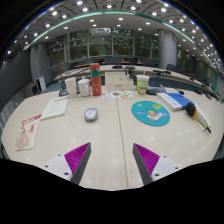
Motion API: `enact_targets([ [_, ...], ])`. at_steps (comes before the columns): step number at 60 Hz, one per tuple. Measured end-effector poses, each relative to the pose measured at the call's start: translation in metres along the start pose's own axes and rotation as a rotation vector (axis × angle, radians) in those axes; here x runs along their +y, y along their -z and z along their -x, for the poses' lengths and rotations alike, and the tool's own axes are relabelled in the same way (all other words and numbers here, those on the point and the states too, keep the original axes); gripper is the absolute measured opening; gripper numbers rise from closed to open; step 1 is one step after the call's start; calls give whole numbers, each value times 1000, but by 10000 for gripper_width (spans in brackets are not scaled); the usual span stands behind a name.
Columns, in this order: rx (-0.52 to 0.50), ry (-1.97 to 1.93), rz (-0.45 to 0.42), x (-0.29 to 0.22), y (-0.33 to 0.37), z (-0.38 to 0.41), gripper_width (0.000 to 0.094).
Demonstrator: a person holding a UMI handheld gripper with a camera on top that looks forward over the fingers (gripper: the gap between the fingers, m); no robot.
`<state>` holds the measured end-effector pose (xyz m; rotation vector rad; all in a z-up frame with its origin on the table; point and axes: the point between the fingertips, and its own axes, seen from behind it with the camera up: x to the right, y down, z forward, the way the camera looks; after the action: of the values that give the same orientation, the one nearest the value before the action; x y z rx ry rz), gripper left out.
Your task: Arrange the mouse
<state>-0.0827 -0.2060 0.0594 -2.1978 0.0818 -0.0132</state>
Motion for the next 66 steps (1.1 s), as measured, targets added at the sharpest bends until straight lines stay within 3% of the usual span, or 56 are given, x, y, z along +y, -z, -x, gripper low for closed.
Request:
enact_targets([
  [18,-45,71,-26,-68,-169,99,838],
  [28,-26,97,16,-77,-228,105,722],
  [35,-34,113,29,-81,-239,106,506],
  [56,-81,123,32,-89,-233,110,371],
  [66,-153,82,-106,-166,-178,107,371],
])
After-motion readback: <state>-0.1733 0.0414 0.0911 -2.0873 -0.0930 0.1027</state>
